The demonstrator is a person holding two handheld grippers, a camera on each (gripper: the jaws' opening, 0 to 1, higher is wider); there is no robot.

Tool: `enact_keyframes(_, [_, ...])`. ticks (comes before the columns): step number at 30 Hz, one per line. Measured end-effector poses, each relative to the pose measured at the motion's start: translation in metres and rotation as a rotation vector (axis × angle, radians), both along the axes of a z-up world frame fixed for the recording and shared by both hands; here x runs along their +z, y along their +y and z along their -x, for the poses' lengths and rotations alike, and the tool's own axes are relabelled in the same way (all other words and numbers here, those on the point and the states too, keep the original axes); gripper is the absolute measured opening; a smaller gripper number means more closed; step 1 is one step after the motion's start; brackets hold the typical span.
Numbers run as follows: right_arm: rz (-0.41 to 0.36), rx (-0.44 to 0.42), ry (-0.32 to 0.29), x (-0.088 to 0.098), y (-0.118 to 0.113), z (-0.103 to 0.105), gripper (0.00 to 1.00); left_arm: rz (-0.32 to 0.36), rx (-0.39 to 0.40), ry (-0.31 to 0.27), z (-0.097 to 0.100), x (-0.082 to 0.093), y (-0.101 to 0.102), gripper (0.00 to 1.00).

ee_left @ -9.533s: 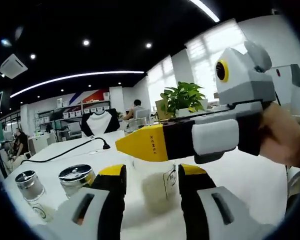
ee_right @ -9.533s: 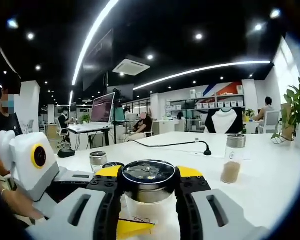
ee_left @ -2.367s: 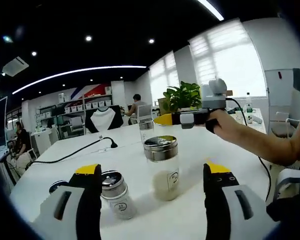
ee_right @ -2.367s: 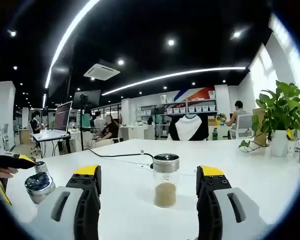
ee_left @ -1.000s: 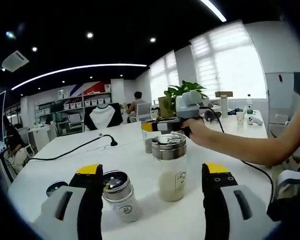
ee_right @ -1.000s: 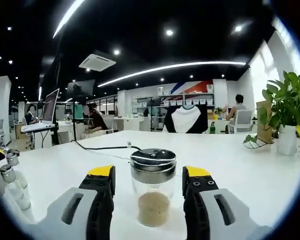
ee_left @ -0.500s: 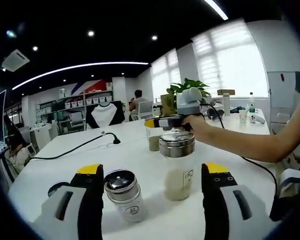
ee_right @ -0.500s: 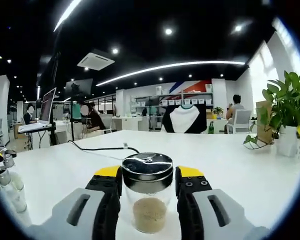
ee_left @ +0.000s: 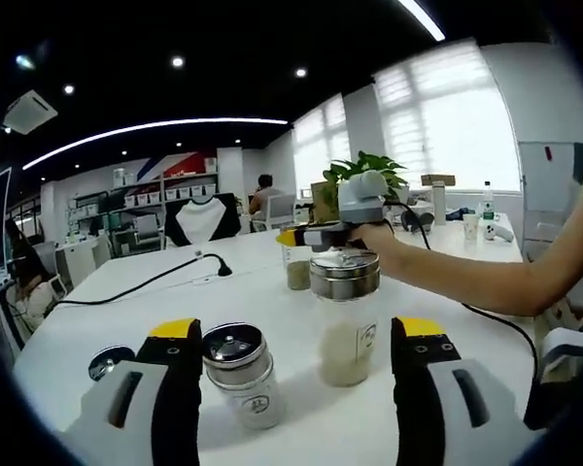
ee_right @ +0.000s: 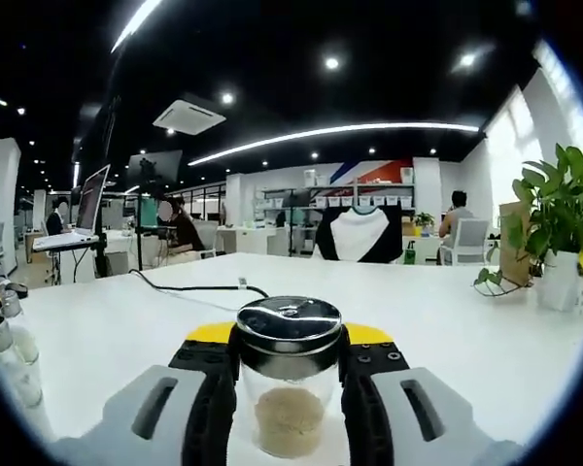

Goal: Rotate the seasoning bottle until the label or dispensing opening points toward the visible target arrow and the bottle remains upright within the marked orientation range

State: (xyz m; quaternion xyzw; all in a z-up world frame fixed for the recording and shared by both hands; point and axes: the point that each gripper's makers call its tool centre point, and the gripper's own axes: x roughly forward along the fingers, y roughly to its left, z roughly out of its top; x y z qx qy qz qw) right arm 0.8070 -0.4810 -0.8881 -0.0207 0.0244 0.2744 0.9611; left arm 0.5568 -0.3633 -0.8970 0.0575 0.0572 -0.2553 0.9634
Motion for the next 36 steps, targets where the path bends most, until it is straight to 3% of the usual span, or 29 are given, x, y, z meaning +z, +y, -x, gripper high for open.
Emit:
enact_keyframes(7, [0.009,0.025,-0.035,0.002,0.001,0.006,0.38,-0.001,0.001,0.000,-0.001,-0.001,0.000,0.84])
enact_keyframes(12, [-0.038,0.022,-0.028,0.002,-0.005,0.008,0.38,0.000,-0.003,-0.003,0.000,0.001,-0.001,0.84])
enact_keyframes(32, [-0.050,0.035,-0.025,0.006,-0.015,0.020,0.38,-0.011,-0.009,0.001,0.006,0.001,-0.008,0.83])
enact_keyframes(36, [-0.047,0.037,-0.032,0.010,-0.016,0.035,0.38,-0.007,-0.013,-0.005,0.008,0.003,-0.010,0.83])
